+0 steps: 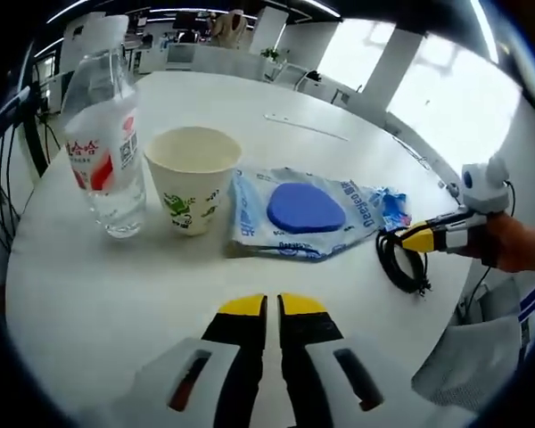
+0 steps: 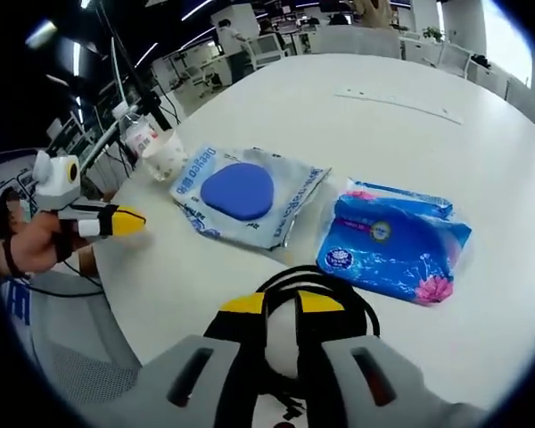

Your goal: Arrange the tabletop items into an orderly group along one side of the table until the central work area is clear of visible clutter.

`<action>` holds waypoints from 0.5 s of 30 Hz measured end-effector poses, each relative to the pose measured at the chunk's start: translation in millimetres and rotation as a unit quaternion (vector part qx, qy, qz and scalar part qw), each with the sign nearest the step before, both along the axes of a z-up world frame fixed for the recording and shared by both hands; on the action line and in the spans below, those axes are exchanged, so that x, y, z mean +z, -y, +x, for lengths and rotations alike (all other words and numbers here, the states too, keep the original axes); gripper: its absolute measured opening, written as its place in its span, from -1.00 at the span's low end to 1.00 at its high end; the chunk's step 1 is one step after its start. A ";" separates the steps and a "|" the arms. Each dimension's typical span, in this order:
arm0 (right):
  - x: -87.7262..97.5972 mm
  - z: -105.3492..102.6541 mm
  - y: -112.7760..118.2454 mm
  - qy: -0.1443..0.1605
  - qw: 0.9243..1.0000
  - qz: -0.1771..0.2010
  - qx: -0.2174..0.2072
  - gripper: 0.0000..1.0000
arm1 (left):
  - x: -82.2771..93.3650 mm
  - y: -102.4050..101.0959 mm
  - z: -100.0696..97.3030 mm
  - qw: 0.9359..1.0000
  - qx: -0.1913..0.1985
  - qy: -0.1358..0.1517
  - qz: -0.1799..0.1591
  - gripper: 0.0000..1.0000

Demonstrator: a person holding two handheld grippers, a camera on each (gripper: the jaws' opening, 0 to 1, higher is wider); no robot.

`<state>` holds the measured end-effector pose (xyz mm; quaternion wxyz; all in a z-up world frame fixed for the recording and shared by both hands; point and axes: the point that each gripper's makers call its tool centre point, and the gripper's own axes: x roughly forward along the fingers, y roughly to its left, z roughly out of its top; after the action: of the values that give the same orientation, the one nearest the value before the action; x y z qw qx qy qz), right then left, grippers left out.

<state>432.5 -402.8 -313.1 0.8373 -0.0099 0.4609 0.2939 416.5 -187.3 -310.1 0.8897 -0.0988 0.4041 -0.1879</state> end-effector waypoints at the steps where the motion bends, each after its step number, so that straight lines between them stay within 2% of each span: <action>1: -0.1 -1.4 1.9 0.001 1.000 -0.001 -0.001 -0.81 | 1.2 -0.2 -1.6 1.000 0.000 0.001 0.000 -0.95; 6: 2.5 -8.5 13.2 0.005 1.000 0.000 -0.013 -0.79 | 6.9 -2.9 -9.4 1.000 -0.004 0.008 0.003 -0.88; 15: 6.2 -11.4 41.6 0.021 0.999 -0.020 -0.034 -0.79 | 19.9 -10.5 -21.6 1.000 -0.006 0.028 0.003 -0.79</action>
<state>421.1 -444.4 -307.0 0.8560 -0.0173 0.4488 0.2559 394.9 -176.8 -290.2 0.9000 -0.0880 0.3799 -0.1949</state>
